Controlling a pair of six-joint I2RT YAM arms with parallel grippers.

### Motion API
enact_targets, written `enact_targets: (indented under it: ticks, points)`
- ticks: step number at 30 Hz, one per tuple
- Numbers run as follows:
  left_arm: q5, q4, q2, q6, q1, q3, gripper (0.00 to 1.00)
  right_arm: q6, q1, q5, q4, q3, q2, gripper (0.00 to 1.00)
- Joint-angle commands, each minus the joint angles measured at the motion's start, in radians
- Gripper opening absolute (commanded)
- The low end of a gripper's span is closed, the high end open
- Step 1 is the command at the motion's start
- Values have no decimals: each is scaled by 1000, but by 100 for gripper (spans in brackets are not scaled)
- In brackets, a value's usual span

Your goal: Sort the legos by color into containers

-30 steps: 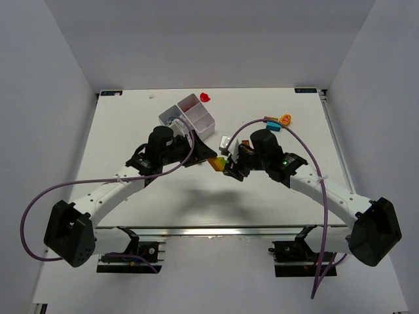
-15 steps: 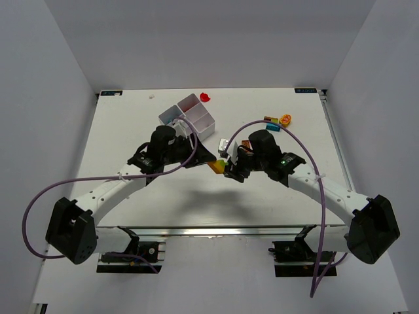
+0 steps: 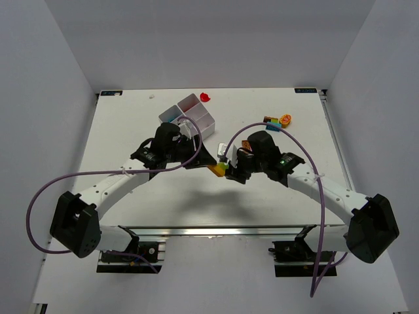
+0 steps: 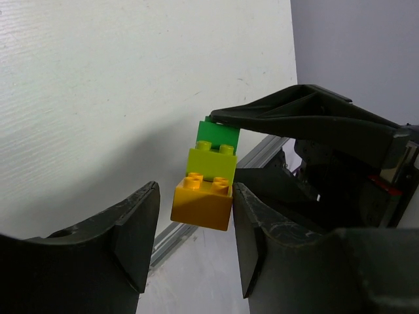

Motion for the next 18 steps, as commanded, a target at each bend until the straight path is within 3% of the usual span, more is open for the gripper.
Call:
enact_targets:
  ticks: [1, 9, 14, 18]
  points:
    - [20, -36, -2, 33, -6, 33, 58, -29, 6, -18, 21, 23, 2, 7]
    - [38, -13, 7, 12, -7, 31, 56, -1, 7, -18, 33, 23, 16, 7]
    - [38, -18, 4, 7, -7, 27, 65, 12, 7, -15, 38, 19, 18, 7]
    - [36, -7, -5, 1, -7, 18, 66, 11, 7, -10, 39, 13, 19, 7]
